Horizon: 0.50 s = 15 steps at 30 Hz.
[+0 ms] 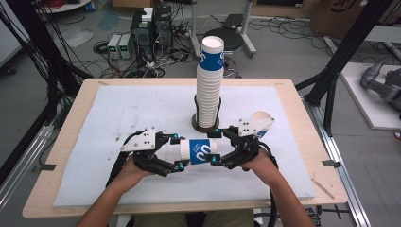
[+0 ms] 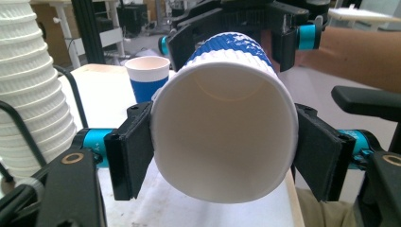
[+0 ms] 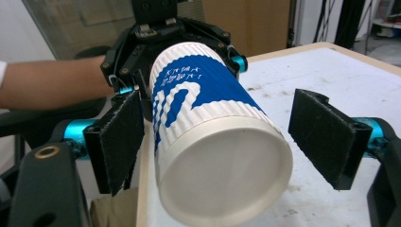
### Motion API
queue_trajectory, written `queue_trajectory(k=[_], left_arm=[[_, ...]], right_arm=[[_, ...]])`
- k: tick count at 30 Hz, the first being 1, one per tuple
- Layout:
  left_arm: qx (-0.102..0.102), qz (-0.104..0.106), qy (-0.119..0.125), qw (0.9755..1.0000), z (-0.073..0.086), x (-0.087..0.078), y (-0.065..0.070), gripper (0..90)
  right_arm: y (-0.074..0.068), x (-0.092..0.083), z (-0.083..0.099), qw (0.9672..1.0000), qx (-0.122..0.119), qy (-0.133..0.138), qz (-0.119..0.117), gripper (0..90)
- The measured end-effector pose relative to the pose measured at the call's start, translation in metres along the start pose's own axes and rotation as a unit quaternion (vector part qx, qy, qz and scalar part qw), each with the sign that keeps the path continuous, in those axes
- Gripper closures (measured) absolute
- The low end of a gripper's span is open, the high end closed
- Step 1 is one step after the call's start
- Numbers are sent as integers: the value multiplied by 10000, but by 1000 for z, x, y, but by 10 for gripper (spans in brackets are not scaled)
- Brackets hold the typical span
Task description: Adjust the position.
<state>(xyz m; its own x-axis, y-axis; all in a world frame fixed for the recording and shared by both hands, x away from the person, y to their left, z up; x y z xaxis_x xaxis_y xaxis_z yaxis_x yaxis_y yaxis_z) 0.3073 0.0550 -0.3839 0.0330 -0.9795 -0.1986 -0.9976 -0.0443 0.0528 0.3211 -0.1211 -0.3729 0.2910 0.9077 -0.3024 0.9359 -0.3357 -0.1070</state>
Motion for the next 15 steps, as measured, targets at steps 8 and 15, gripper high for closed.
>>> queue_trajectory(k=[8, 15], left_arm=[[-60, -65, -566, 9984, -6, -6, -3, 279], [-132, -121, -977, 9951, -9, -11, -6, 279]], right_arm=[[0, -4, -9, 9979, -508, -211, 350, 196], [-2, 2, -8, 9919, -971, -594, 565, 196]])
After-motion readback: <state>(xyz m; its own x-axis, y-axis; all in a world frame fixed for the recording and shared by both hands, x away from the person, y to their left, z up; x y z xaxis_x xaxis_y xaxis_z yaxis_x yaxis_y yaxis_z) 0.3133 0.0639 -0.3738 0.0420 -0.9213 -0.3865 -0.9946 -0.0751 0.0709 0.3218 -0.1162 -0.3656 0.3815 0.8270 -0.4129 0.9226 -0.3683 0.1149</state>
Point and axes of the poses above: each handheld gripper's, and its own axes: x roughly forward along the jaws, z roughly out of its underside, y roughly to its right, the point moved 7 cm from there along x, roughly forward along the jaws, and after that the axes turned 11 degrees about z, right-handed, at the moved point
